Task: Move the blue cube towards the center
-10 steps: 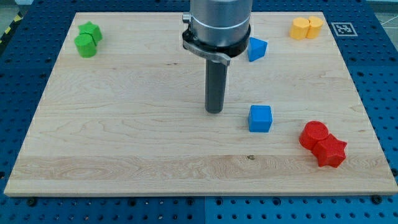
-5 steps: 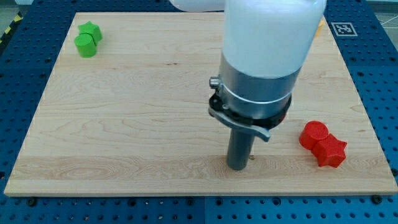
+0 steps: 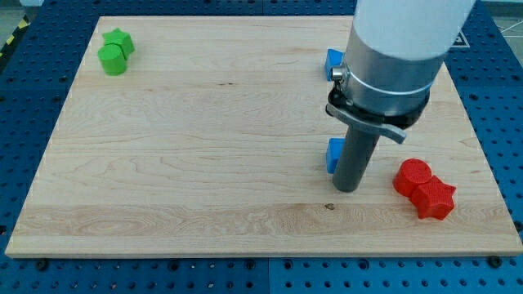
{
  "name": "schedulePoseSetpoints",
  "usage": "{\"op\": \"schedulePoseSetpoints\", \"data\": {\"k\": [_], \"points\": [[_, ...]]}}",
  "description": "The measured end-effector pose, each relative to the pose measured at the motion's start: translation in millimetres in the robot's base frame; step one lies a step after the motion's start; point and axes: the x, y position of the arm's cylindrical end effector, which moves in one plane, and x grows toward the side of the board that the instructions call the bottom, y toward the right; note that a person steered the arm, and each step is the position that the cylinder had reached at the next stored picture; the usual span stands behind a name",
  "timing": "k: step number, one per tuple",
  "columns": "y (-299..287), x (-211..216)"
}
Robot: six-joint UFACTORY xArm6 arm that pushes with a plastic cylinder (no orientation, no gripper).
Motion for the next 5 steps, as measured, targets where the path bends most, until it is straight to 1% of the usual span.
{"op": "schedulePoseSetpoints", "data": {"k": [2,3,4,5], "points": [[-14.5,-32.0],[2.6,-18.1],[17.5,-27.2],[18.5,-60.4]]}}
